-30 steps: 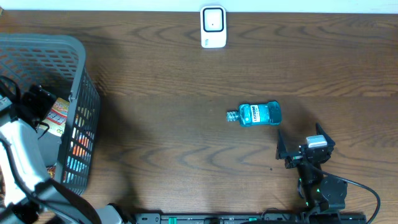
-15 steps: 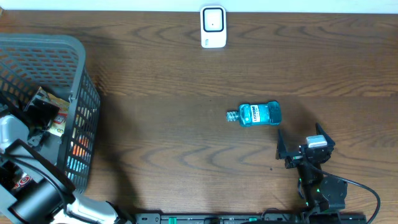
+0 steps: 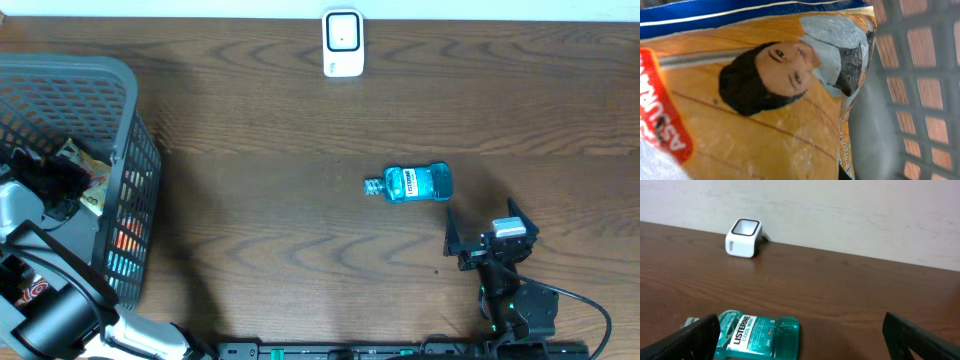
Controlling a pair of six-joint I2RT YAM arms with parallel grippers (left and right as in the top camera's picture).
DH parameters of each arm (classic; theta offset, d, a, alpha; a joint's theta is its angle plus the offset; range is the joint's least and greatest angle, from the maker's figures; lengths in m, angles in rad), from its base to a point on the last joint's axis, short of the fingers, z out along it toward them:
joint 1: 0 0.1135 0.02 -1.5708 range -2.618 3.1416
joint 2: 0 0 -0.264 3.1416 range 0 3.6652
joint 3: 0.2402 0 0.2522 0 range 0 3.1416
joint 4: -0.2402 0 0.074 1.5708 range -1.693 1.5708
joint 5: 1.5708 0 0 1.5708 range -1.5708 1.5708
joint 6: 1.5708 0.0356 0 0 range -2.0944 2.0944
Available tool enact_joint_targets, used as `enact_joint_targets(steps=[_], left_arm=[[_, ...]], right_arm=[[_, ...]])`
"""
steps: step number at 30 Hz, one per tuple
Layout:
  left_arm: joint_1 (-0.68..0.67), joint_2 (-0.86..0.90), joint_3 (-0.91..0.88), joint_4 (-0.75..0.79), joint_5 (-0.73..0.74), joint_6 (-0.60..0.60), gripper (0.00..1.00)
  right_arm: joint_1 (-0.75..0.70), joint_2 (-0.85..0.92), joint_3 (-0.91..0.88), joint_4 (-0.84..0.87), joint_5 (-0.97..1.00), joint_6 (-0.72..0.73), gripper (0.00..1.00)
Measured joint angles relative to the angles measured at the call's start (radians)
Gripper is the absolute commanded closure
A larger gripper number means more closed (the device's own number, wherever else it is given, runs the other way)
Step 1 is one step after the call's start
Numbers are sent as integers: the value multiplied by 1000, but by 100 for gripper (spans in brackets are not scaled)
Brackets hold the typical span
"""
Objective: Scan the item barcode
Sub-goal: 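Return the left gripper to the basket and grasp the yellow snack bag, then carry the snack bag to the scanner and hold it under it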
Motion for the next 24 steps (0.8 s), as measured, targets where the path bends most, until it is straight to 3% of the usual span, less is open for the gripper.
enact_joint_targets(steps=[5, 13, 20, 24], left_arm=[[0, -85, -22, -30, -2, 0, 92], [0, -498, -27, -5, -8, -86, 92], [-5, -843, -27, -4, -70, -314, 92], [-52, -961, -27, 32, -14, -423, 92]], right_arm=[[0, 0, 0, 0, 0, 0, 1], [0, 0, 0, 0, 0, 0, 1], [0, 0, 0, 0, 0, 0, 1], [0, 0, 0, 0, 0, 0, 1]])
